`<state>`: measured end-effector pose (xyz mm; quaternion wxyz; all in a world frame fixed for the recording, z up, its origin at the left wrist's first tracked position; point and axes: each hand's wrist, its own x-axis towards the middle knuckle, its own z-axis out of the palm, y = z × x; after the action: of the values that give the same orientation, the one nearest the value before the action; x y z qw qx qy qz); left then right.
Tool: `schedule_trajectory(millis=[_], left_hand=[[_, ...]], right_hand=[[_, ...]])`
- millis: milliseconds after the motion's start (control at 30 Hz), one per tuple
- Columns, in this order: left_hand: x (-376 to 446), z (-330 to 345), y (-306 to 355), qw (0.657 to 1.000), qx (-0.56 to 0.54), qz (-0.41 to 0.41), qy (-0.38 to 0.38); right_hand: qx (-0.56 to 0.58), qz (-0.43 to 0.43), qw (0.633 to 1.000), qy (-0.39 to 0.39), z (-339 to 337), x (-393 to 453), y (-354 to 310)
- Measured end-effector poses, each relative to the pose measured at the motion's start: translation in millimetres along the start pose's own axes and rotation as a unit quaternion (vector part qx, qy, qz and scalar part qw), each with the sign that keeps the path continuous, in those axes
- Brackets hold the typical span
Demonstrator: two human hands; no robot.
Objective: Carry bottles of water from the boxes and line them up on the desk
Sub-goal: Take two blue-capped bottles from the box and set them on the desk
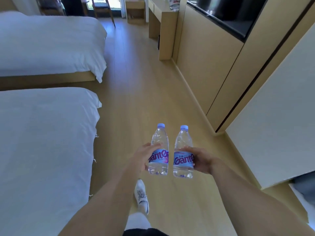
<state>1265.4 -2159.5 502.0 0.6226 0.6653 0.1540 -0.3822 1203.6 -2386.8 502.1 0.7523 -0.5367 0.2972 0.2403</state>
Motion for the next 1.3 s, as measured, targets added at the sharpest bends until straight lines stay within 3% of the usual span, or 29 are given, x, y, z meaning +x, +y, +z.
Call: schedule_trajectory(millis=[300,533,933,1300], left_hand=[[135,-61,124,1.000,-0.009,-0.002,0.009],[216,-109,234,1.000,-0.013,0.012,0.004],[372,-160,362,0.998,-0.040,0.022,0.041],[506,-189,531,0.995,-0.064,0.028,0.076]], right_hand=[[-0.009,0.017,0.999,0.028,40,143,-133],[-0.007,-0.006,1.000,0.003,78,235,-238],[-0.028,0.017,0.998,-0.054,94,419,-381],[-0.063,0.045,0.989,-0.128,106,577,-569]])
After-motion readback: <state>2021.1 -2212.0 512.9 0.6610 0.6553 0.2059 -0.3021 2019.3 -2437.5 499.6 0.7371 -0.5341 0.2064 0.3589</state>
